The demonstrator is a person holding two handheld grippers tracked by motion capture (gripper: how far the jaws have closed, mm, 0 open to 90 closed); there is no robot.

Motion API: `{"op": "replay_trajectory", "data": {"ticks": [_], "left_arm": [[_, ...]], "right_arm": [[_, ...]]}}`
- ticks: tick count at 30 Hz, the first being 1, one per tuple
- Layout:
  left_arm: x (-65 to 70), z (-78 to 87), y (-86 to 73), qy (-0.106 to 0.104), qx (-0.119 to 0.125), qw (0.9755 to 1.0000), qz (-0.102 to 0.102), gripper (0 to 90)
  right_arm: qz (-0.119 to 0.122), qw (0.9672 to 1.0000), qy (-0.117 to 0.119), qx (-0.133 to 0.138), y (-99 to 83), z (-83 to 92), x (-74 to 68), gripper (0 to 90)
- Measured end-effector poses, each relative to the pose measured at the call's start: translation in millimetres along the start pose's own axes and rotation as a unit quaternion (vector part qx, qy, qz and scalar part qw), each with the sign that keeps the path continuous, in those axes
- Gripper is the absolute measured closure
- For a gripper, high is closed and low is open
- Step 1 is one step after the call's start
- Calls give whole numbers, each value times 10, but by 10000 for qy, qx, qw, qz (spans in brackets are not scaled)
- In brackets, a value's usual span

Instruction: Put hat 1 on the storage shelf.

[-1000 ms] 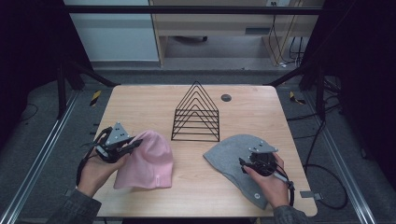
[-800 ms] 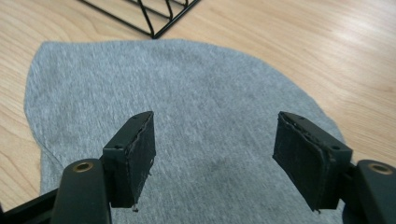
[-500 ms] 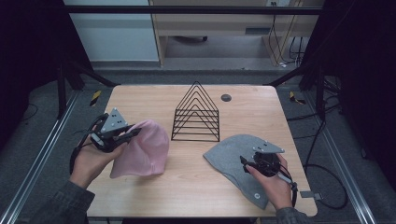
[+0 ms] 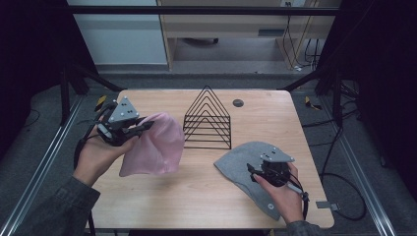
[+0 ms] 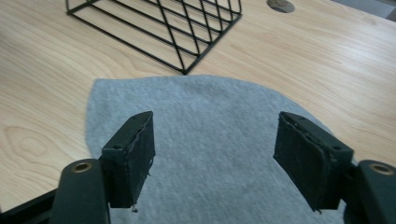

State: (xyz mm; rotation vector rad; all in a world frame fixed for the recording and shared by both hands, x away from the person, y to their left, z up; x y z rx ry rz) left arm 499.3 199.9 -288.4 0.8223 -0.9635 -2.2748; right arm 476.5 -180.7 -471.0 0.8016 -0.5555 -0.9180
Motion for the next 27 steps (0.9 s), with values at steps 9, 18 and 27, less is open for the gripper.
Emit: {"op": "replay_trajectory", "data": {"ticks": [9,18,27], "left_arm": [[24,45,257,-75,194,9997,-86,811],[122,48,368,-90,290,9995,-115,811],[223,37,491,-134,429,9988,-217,811]], "right_arm": [[613,9969,378,-304,89,-118,-393,291],[854,9941,593,-324,136,-167,-661,260],[1066,9912,778,61,347,-103,-831,328]]}}
Point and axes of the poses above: each handheld gripper's, and its own axes: z roughly backward along the jaws, y roughly out of its top, x roughly to its right, the point moved 4 cm from there along -z, roughly forward along the jaws, and after that the axes turned 3 degrees about y, right-handed, at the moved point
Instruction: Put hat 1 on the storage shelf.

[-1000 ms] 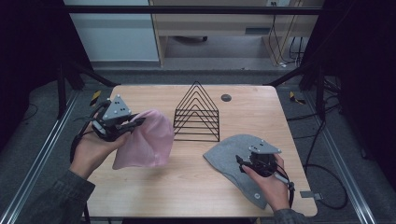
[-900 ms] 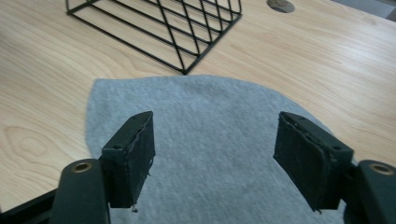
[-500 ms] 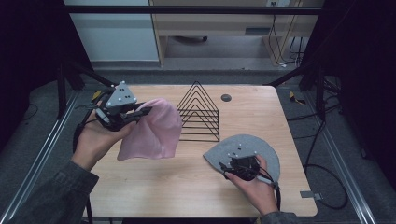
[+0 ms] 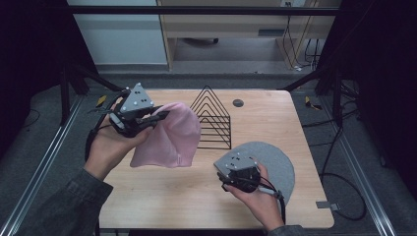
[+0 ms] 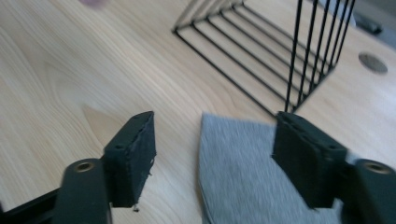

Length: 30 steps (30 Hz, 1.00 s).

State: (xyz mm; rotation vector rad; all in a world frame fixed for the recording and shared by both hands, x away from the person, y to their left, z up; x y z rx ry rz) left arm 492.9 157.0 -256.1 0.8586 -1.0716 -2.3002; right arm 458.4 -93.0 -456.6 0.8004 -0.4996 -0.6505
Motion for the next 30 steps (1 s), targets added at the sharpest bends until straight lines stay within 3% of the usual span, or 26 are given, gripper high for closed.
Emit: {"op": "replay_trajectory", "data": {"ticks": [5,10,13,21,23,24,25,26,27,30], "left_arm": [[45,-25,14,-82,-38,10000,-36,811],[37,-68,0,-113,-82,9999,22,811],[37,-74,-5,-130,-66,9999,59,810],[6,-51,1,-187,67,9997,151,807],[-4,-30,4,-176,107,9996,190,807],[-8,-19,2,-176,121,9995,221,807],[-15,-8,-1,-166,125,9996,213,807],[-23,5,-4,-145,123,9996,208,807],[-43,22,-16,-125,138,9995,241,807],[-84,26,-37,-115,116,9996,238,803]], "right_arm": [[-60,9988,336,348,210,12,-101,390],[-38,9970,648,416,395,-54,-220,441],[-122,9943,924,513,523,-129,-275,437],[-301,9936,975,476,691,-303,-224,383],[-410,9902,1219,547,728,-378,-248,445],[-410,9902,1219,547,728,-378,-248,445],[-367,9887,1314,622,751,-392,-270,572],[-361,9881,1341,656,762,-390,-274,572],[-364,9873,1383,684,777,-385,-275,695],[-304,9875,1396,672,806,-362,-268,753]]}}
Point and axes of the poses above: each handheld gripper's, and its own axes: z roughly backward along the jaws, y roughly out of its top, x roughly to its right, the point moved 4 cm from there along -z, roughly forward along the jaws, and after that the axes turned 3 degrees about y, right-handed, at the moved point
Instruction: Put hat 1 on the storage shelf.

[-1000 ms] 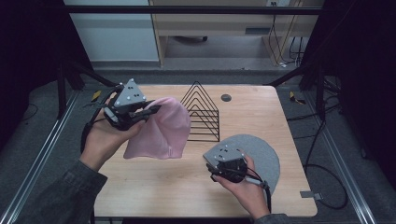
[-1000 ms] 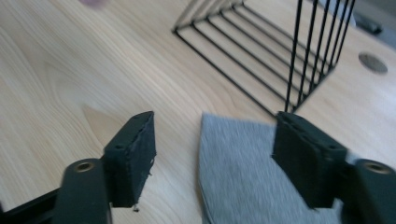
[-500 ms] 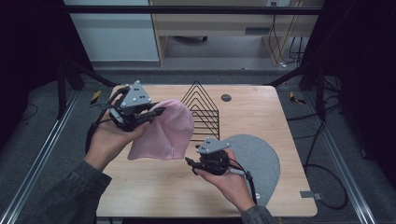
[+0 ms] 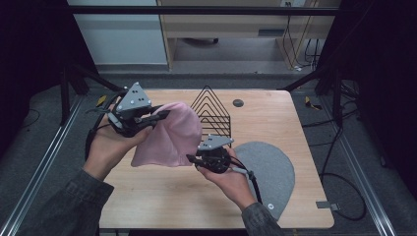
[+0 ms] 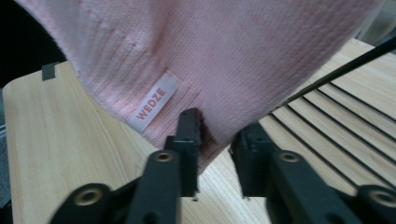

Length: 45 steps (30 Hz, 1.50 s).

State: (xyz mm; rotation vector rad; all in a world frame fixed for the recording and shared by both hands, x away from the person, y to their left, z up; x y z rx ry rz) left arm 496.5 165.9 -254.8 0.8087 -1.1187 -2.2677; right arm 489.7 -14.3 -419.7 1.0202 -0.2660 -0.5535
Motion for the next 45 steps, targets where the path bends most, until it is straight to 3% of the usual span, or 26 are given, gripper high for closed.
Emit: {"op": "replay_trajectory", "data": {"ticks": [1,7,13,18,23,25,28,31,34,38,45], "left_arm": [[-28,-2,-17,-4,-50,10000,-10,795],[-153,-24,-88,-165,10,9992,370,795],[-149,11,-126,-210,-73,9994,270,799],[-190,21,-109,-207,7,9993,321,800],[-252,40,-35,-123,272,9989,369,800],[-265,72,26,-17,369,9991,209,800],[-291,99,105,47,458,9988,160,800],[-329,89,150,38,463,9987,207,800],[-452,24,234,162,515,9982,253,801],[-556,-39,314,175,570,9975,375,801],[-615,-172,438,227,457,9979,395,800]], "right_arm": [[115,9999,17,-45,27,28,-1,781],[227,9996,76,-136,54,84,5,824],[419,9987,59,-283,80,143,16,832],[466,9985,-3,-303,140,246,69,836],[511,9981,-105,-316,278,385,165,836],[472,9987,-66,-174,406,489,200,836],[634,9977,-138,-180,516,549,225,837],[705,9972,-183,-186,587,567,265,836],[702,9970,-275,-186,727,576,397,836],[713,9967,-332,-190,852,570,491,836],[661,9962,-487,-276,964,518,620,836]]}}
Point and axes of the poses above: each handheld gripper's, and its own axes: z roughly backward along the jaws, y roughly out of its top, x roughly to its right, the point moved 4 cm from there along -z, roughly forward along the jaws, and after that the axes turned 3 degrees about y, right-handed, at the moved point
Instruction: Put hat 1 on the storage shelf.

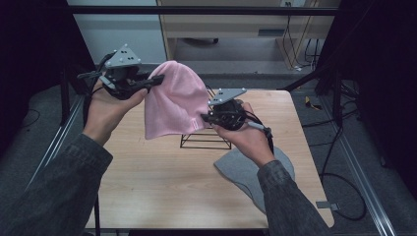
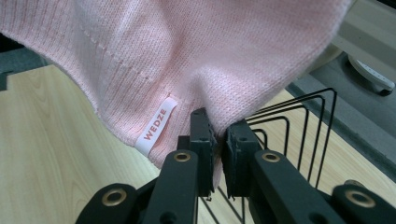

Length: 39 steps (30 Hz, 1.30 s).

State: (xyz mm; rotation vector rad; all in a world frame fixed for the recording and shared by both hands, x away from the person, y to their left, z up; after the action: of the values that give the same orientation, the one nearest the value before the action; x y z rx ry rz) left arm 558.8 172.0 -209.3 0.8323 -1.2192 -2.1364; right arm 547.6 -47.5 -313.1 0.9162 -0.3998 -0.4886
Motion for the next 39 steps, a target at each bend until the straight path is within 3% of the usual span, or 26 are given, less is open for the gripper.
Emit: {"op": "replay_trajectory", "data": {"ticks": [4,7,11,16,19,24,30,35,39], "left_arm": [[-6,-67,44,-32,-10,10000,-56,800],[-25,-93,88,7,-73,9996,-273,799],[-139,-166,198,21,0,9995,-300,800],[-130,-242,305,-54,78,9993,-350,801],[-88,-376,372,-100,199,9994,-275,801],[-43,-425,351,-57,234,9993,-280,801],[-42,-475,364,-93,393,9992,34,801],[-55,-650,373,-205,346,9992,14,801],[-123,-830,302,-335,358,9986,198,801]], "right_arm": [[-49,10000,-21,-15,21,-19,57,836],[-49,10000,-57,65,67,-6,139,836],[-12,9999,-21,146,114,-23,215,837],[27,9997,-35,238,196,1,294,838],[-109,9994,-94,303,223,-10,380,838],[-89,9993,-242,254,196,2,402,838],[-204,9986,-365,331,149,16,435,838],[-294,9981,-471,251,100,-67,574,838],[-382,9975,-537,244,44,-103,659,838]]}}
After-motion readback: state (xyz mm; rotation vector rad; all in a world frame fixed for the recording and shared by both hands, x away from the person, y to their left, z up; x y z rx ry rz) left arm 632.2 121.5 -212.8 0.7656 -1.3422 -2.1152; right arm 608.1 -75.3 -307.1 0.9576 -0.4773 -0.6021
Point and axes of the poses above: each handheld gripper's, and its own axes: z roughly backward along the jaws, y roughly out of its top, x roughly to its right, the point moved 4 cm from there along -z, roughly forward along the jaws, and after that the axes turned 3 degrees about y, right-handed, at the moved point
